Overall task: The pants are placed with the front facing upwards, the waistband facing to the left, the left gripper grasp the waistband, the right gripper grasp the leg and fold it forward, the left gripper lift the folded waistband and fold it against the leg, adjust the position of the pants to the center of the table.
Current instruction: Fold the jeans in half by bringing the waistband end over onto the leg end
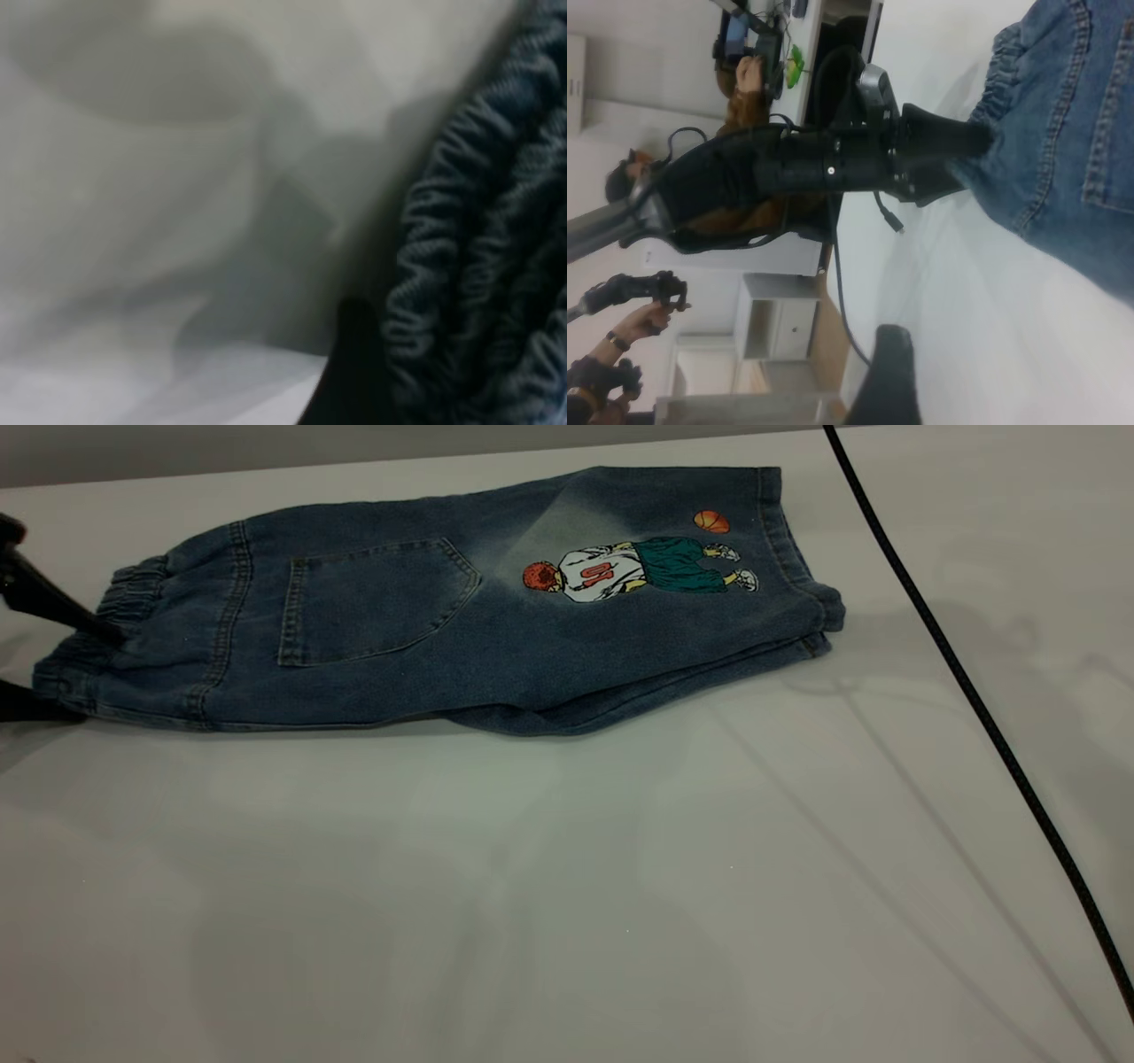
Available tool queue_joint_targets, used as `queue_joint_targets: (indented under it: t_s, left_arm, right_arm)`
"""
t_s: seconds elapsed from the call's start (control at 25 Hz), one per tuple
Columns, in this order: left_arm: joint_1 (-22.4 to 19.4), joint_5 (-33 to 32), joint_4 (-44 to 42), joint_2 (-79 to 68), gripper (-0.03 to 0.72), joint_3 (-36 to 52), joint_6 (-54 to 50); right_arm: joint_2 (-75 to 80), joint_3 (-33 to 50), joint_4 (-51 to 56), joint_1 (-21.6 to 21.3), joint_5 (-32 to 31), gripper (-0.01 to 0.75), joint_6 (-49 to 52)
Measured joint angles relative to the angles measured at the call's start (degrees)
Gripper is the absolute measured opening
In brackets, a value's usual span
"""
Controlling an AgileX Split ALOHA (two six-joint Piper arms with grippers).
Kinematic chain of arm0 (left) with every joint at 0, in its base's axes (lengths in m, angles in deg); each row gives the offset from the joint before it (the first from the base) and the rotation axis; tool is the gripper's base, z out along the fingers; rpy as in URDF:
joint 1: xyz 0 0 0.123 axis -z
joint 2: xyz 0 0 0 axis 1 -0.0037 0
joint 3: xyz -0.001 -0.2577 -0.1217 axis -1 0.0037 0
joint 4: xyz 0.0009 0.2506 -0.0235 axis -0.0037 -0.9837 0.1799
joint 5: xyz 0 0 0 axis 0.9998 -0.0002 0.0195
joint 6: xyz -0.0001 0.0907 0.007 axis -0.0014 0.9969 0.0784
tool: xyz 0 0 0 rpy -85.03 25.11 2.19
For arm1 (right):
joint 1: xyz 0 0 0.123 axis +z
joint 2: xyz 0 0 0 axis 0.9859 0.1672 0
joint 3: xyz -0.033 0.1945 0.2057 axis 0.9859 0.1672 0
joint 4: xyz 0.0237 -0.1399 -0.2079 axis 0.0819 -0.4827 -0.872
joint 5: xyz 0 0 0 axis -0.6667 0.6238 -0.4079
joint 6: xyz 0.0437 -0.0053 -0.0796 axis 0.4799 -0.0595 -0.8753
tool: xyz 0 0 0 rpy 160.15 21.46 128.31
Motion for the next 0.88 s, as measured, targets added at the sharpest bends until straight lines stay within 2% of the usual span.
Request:
queue_joint_targets:
  t_s: [0.12, 0.24, 0.32, 0.56, 0.72, 0.88]
  left_arm:
    - [1.5, 3.0, -0.1, 0.0, 0.461, 0.0, -0.8]
    - [2.7, 5.4, -0.3, -0.1, 0.303, 0.0, -0.8]
    - [3.0, 6.0, -0.8, -0.1, 0.172, 0.1, -0.8]
    - [3.5, 5.8, -2.9, 3.6, 0.164, 0.2, 0.3]
    - [3.8, 3.4, -3.2, 8.4, 0.164, 0.2, 0.4]
    - [4.6, 2.1, -7.2, 12.9, 0.164, 0.2, 0.3]
  right_arm:
    - [0.0, 0.0, -0.2, 0.0, 0.6, 0.569, 0.0]
    - [0.1, 0.0, -0.2, 0.3, 1.4, 0.569, 0.0]
    - [0.4, 0.0, -0.4, 1.4, 3.4, 0.569, 0.0]
    - [3.7, 0.0, -1.6, 8.0, 11.2, 0.569, -0.5]
    - [5.8, -0.2, 1.2, 12.7, 19.2, 0.569, -4.1]
    - [8.4, -2.9, 3.3, 15.9, 26.3, 0.569, -5.5]
